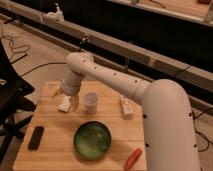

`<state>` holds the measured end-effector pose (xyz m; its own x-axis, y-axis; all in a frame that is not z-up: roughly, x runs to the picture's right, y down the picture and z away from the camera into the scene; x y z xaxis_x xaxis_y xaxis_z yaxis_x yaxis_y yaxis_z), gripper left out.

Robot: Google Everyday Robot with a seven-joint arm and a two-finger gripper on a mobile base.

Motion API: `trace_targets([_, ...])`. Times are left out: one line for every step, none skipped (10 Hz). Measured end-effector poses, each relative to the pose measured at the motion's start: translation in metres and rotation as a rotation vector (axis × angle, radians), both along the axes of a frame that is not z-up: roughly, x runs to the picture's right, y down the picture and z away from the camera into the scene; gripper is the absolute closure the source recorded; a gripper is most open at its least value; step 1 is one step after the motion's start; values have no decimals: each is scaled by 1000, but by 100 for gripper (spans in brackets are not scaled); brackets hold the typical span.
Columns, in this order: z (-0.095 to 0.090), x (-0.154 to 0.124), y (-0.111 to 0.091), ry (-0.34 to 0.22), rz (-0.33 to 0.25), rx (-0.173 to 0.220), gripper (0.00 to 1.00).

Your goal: Place the eraser on the white sponge

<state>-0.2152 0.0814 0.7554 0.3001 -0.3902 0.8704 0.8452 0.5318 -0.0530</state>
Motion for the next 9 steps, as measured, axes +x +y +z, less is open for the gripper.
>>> trace_targets([1, -12, 8, -26, -40, 1, 23])
trace_targets([3, -19, 16, -43, -71, -3, 23])
trace_targets([6, -30, 24, -61, -96, -8, 23])
trace_targets([9, -44, 35, -84, -131, -17, 23])
trace_targets([11, -53, 43, -100, -154, -25, 23])
trace_targets([13, -70, 55, -133, -175, -42, 23])
trace_targets([15, -82, 65, -159, -184, -58, 23])
trace_targets([16, -93, 74, -185, -190, -74, 23])
trace_targets([15, -105, 84, -218, -201, -93, 23])
